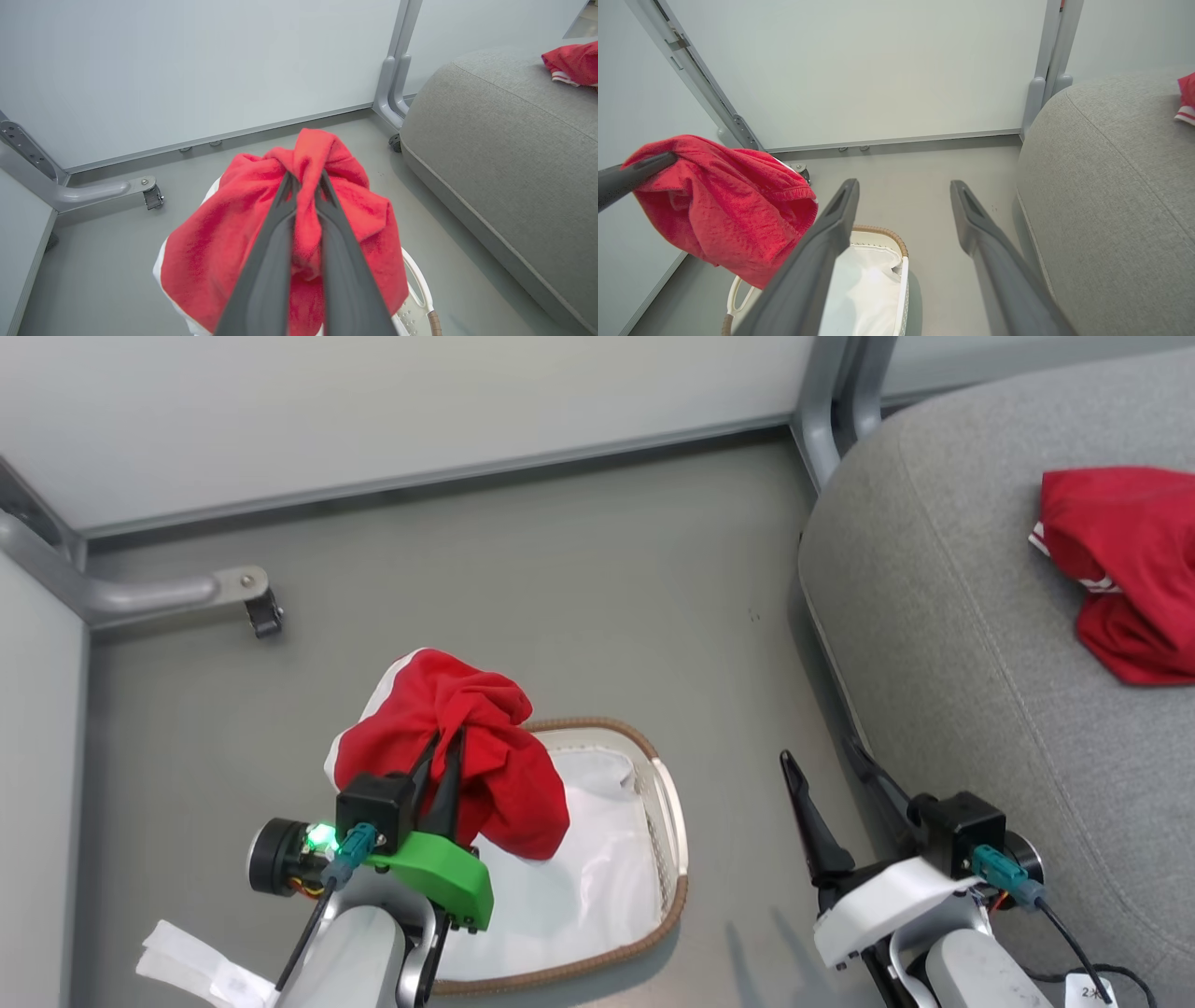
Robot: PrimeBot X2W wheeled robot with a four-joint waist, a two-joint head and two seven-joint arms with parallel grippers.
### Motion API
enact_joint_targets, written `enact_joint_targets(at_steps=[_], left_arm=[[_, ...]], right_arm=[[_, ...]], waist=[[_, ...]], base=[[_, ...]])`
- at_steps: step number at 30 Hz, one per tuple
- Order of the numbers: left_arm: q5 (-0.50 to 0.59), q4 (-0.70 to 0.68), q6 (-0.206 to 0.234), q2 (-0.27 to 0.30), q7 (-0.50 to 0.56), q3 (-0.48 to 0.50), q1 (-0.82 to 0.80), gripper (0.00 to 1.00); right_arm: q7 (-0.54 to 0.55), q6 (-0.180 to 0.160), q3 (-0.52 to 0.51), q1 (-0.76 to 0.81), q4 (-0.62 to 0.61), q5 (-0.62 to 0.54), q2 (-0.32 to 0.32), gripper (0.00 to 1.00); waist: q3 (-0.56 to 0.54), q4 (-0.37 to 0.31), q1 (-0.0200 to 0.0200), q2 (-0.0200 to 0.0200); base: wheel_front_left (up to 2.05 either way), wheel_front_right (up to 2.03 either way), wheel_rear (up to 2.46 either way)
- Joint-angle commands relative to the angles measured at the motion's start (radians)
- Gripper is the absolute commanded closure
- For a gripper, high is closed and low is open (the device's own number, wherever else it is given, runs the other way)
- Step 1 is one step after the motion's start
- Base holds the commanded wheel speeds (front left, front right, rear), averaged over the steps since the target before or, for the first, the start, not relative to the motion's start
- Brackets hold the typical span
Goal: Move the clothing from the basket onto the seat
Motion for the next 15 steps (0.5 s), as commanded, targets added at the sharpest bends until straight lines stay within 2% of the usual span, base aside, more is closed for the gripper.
enact_joint_targets(at_steps=[1,6,15], left_arm=[[0.005,-0.030,-0.009,0.002,-0.001,0.008,0.022,1.00],[0.017,-0.129,-0.031,0.002,-0.001,0.023,0.040,1.00],[-0.008,-0.295,-0.058,0.002,-0.001,-0.025,0.009,1.00]], right_arm=[[0.000,-0.001,-0.003,0.025,0.008,-0.005,-0.004,0.00],[0.000,-0.001,0.006,0.052,0.023,-0.001,-0.005,0.00],[0.000,-0.001,0.022,0.080,0.037,0.002,-0.005,0.00]], waist=[[-0.089,0.032,0.0001,0.0000],[-0.131,0.033,0.0001,0.0000],[-0.146,0.034,0.0001,0.0000]], base=[[0.00,0.00,0.00],[0.00,0.00,0.00],[0.00,0.00,0.00]])
